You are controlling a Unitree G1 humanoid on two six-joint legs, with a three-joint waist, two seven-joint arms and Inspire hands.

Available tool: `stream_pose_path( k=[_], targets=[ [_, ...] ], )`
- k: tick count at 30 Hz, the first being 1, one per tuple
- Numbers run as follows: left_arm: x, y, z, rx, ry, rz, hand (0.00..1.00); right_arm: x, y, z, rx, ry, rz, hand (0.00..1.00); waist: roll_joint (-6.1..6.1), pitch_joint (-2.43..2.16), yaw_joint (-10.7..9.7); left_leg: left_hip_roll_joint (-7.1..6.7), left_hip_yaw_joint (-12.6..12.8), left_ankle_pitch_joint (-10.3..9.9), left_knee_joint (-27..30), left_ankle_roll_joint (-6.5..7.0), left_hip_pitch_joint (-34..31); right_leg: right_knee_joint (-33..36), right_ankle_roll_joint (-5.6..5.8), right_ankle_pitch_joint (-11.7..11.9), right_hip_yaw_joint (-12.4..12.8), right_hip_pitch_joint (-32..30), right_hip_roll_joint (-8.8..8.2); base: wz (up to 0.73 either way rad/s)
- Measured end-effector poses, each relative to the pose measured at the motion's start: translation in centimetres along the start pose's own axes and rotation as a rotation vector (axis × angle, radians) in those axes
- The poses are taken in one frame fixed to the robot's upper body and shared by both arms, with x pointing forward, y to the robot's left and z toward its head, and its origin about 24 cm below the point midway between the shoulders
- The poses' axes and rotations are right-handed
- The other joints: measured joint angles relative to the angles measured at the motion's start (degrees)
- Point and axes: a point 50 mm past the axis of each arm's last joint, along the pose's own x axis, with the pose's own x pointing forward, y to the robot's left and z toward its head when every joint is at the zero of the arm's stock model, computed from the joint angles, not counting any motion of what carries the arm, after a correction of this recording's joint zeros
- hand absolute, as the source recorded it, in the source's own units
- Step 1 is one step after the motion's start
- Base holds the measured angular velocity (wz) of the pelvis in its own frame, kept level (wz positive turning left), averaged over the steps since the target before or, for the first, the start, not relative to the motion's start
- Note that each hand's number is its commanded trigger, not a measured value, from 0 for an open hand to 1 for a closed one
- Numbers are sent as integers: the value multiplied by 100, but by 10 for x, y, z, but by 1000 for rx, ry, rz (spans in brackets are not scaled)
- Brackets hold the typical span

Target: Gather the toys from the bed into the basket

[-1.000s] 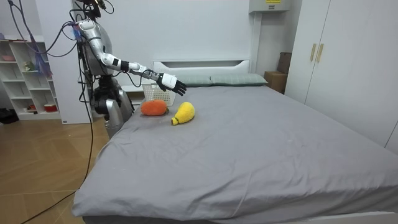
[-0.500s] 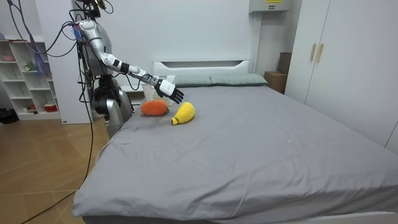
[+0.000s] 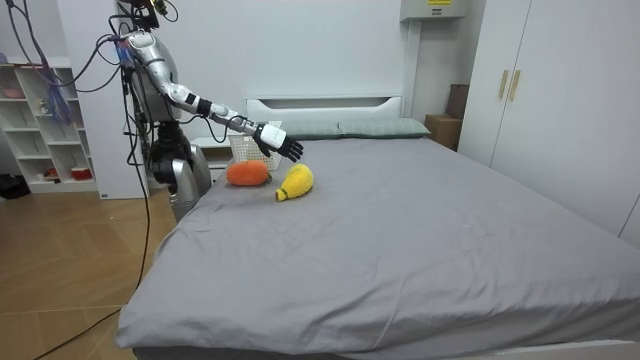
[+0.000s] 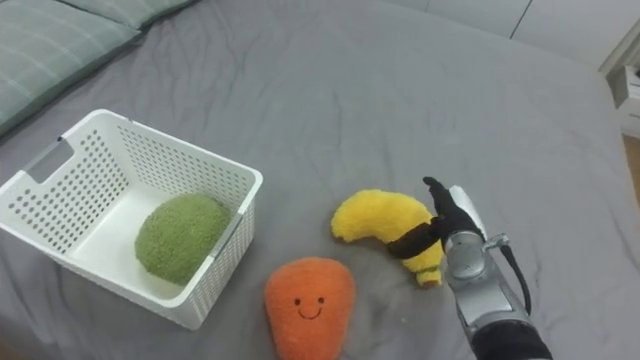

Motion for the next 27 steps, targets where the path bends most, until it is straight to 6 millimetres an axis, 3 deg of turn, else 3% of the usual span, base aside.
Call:
stream_pose_path(
  k=[12,17,20,23,25,27],
  targets=[
    [-3,9,-19,65,54,2,0,1,-15,8,-39,-43,-146,0,-65,4,-34,-86,-172,19,72,33,-49,-2,57,-43,-162,43,-66,8],
    [-2,13,-15,89,43,5,0,2,-14,2,-47,-25,-147,0,-77,8,-42,-101,-305,16,179,37,-249,14,58,-45,-253,-32,-66,14],
    [0,12,-10,91,40,5,0,6,-15,-5,-37,19,-147,0,-86,8,58,-94,-320,53,238,43,-511,51,37,-31,-257,-270,-62,6],
    [3,5,5,126,5,-14,0,14,-21,-3,-15,67,-163,0,-77,34,109,-77,-322,71,365,43,-891,131,-6,17,-244,-655,-57,-1],
    [6,2,16,145,-11,-21,0,20,-29,4,-2,75,-191,0,-70,88,216,-67,-323,121,389,42,-1149,136,-39,80,-261,-926,-51,-4],
    [8,0,24,161,-24,-24,0,23,-33,8,-3,80,-201,0,-73,114,269,-59,-325,142,386,40,-1306,137,-57,102,-272,-1083,-47,0]
  ],
)
